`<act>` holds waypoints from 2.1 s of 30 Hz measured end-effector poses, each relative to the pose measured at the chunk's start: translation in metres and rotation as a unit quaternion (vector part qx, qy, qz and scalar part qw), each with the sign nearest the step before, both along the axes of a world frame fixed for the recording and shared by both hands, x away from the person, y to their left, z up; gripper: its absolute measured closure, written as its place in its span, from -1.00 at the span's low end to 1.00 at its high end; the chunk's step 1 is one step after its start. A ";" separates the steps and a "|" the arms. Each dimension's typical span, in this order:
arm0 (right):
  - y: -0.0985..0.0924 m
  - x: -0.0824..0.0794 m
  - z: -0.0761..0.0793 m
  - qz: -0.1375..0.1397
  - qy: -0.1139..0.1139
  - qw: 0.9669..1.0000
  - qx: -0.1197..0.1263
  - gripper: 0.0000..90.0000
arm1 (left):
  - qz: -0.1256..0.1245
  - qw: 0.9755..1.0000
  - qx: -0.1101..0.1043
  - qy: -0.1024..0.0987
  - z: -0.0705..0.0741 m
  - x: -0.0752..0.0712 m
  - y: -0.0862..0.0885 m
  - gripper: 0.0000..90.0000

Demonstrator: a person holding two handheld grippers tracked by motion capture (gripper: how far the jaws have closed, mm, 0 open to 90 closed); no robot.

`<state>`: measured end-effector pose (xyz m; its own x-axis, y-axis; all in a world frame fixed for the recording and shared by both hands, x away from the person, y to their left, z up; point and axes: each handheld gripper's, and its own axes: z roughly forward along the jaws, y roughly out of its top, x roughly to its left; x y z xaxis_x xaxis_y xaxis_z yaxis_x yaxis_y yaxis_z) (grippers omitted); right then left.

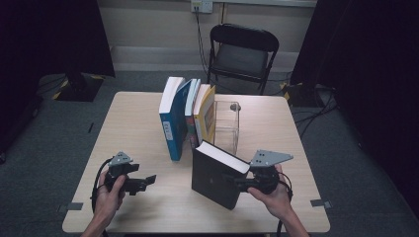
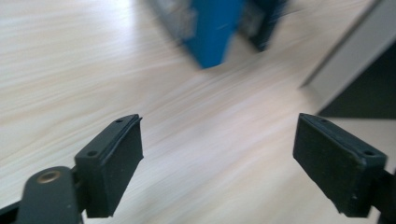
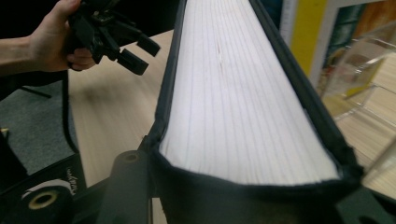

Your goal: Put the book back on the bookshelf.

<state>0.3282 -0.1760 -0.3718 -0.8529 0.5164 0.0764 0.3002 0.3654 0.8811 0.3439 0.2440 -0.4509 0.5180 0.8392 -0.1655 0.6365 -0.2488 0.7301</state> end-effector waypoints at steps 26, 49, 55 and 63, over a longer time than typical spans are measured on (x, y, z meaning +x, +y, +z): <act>-0.028 0.024 0.002 -0.138 -0.001 0.990 -0.008 0.17 | 0.111 0.991 0.079 -0.013 -0.051 0.018 0.023 -1.00; -0.003 0.038 0.014 -0.204 0.039 0.978 -0.028 0.08 | 0.115 0.990 0.079 -0.014 -0.051 0.019 0.022 -1.00; 0.002 0.047 0.028 -0.190 0.062 0.978 -0.064 0.07 | 0.115 0.990 0.079 -0.014 -0.051 0.019 0.022 -1.00; 0.015 0.063 0.048 -0.170 0.121 0.969 -0.133 0.04 | 0.114 0.990 0.079 -0.014 -0.051 0.019 0.022 -1.00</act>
<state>0.3916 -0.1610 -0.3235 -0.6045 0.7927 0.0787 0.6282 0.4137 0.6590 0.3630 0.2663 -0.5023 0.3144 0.9492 -0.0105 0.6697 -0.2139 0.7111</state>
